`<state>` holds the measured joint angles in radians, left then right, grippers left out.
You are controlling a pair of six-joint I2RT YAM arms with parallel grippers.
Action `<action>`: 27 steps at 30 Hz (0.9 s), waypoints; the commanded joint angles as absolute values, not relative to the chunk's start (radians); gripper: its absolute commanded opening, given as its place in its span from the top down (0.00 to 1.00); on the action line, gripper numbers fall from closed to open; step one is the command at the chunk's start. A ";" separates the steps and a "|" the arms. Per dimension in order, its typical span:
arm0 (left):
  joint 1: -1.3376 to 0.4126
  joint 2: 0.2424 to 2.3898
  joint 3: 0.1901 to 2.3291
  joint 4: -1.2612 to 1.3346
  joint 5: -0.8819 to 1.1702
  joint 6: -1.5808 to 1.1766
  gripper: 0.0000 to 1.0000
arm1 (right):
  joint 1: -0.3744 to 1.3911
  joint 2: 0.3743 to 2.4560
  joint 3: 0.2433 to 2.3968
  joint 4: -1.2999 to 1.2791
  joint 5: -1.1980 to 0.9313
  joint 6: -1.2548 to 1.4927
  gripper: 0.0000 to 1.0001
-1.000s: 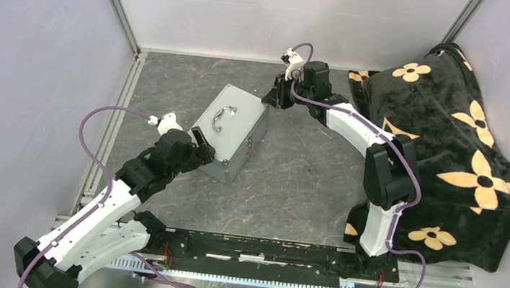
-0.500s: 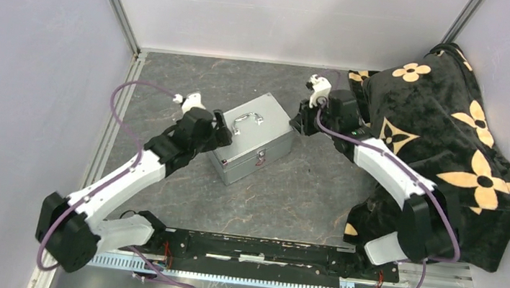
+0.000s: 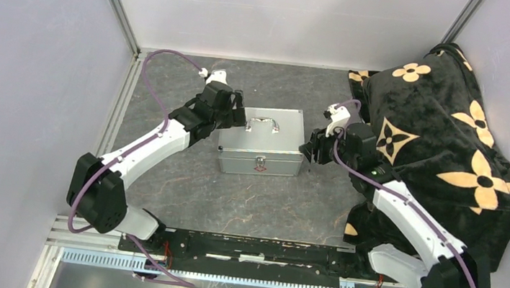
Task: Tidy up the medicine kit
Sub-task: Close the medicine box at the center of the board.
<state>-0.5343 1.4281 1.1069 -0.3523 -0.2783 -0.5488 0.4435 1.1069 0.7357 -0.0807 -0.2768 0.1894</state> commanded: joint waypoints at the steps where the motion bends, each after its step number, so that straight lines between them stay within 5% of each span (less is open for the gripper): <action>1: -0.525 1.366 1.147 -0.378 -0.327 -0.464 0.07 | 0.445 0.965 0.714 -0.159 -0.081 0.167 0.42; 9: -0.524 1.215 1.102 -0.373 -0.243 -0.323 0.04 | 0.444 0.658 0.536 -0.026 -0.011 0.202 0.22; 14: -0.525 1.246 1.104 -0.367 -0.075 -0.231 0.05 | 0.444 0.579 0.418 0.017 -0.211 0.225 0.19; 19: -0.525 1.247 1.088 -0.334 0.017 -0.210 0.06 | 0.450 0.500 0.148 0.452 -0.531 0.375 0.22; 27: -0.525 1.294 1.111 -0.390 0.055 -0.209 0.08 | 0.592 0.682 -0.070 0.878 -0.520 0.357 0.21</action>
